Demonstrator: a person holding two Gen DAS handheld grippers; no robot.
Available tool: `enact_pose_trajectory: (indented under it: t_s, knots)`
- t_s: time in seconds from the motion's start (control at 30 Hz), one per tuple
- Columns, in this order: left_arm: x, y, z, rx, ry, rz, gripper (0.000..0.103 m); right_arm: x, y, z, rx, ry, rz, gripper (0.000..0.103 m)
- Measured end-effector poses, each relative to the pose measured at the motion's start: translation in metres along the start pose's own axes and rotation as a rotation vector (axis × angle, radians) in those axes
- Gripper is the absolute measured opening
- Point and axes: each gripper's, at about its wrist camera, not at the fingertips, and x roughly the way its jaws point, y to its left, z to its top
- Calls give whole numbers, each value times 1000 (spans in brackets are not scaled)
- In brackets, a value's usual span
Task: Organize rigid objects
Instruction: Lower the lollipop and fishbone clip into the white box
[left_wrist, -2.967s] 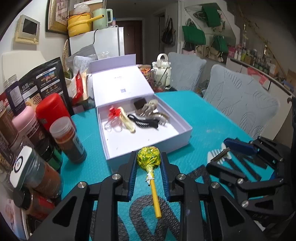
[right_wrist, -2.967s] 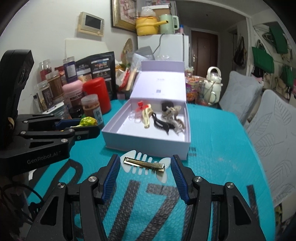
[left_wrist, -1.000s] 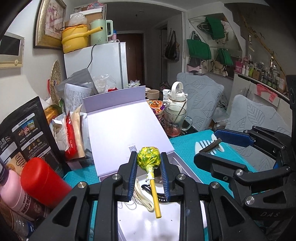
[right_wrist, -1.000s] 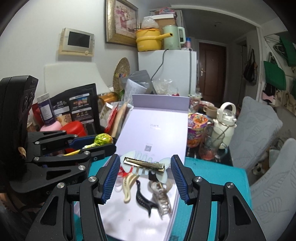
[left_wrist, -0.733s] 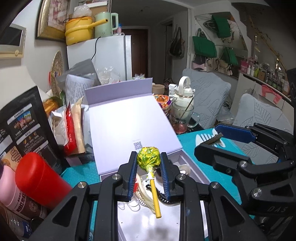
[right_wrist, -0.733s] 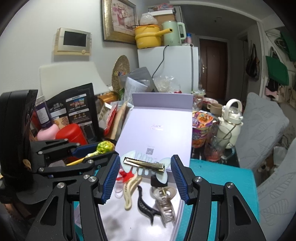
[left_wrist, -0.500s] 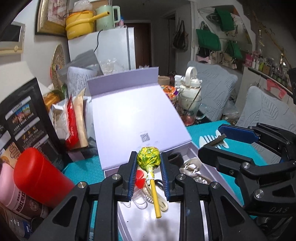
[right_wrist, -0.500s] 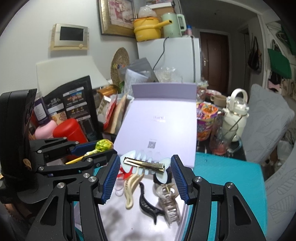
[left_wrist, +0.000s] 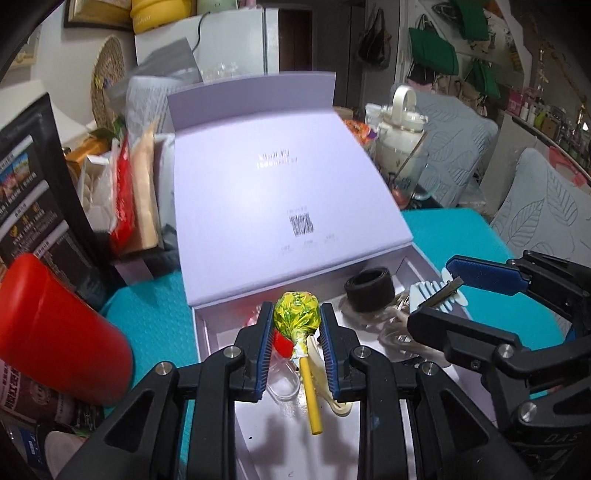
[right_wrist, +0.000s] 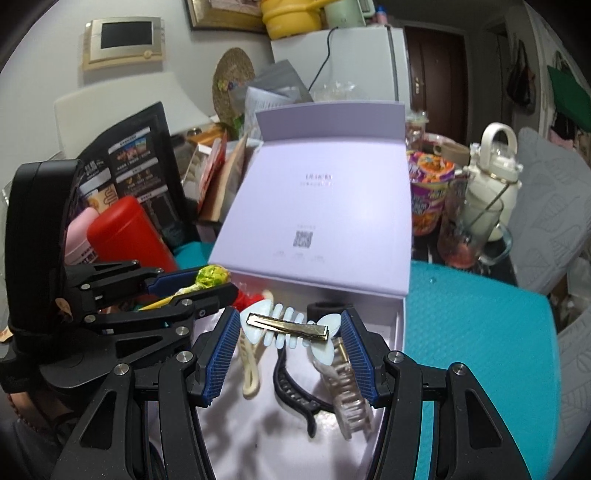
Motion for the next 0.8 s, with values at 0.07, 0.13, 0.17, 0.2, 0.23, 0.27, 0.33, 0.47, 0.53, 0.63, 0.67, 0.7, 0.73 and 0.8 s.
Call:
enact_pose_trajectory:
  t_s: [0.07, 0.13, 0.17, 0.2, 0.23, 0.27, 0.33, 0.47, 0.53, 0.63, 0.67, 0.7, 0.73, 0.8]
  knots:
    - [8, 1, -2, -6, 27, -11, 24, 4, -2, -2, 6, 16, 7, 56]
    - [14, 2, -3, -20, 48, -39, 24, 8, -3, -3, 12, 32, 11, 56]
    - [17, 2, -4, -25, 59, -48, 24, 11, -4, -4, 14, 42, 11, 56]
    - [18, 2, -5, -22, 63, -44, 24, 13, -4, -4, 15, 51, 10, 56]
    - [19, 1, -6, -18, 65, -36, 24, 15, -5, -5, 17, 58, 12, 56]
    - [20, 1, -7, -15, 67, -28, 24, 16, -6, -6, 20, 62, 14, 56]
    - [21, 2, -7, -14, 74, -28, 24, 19, -7, -6, 27, 73, 22, 56]
    - [26, 4, -9, -16, 92, -22, 24, 26, -8, -8, 38, 90, 30, 56]
    - [29, 5, -9, -18, 104, -20, 24, 30, -9, -9, 44, 98, 31, 56]
    - [33, 6, -11, -20, 119, -21, 24, 36, -11, -10, 58, 115, 39, 57]
    - [35, 6, -11, -19, 123, -22, 24, 38, -12, -11, 63, 121, 39, 56]
    - [35, 6, -11, -17, 124, -23, 24, 40, -13, -11, 72, 126, 43, 57]
    - [36, 5, -11, -13, 127, -25, 24, 41, -14, -12, 77, 128, 47, 57]
    - [40, 2, -10, -11, 134, -26, 24, 42, -16, -12, 83, 130, 49, 57]
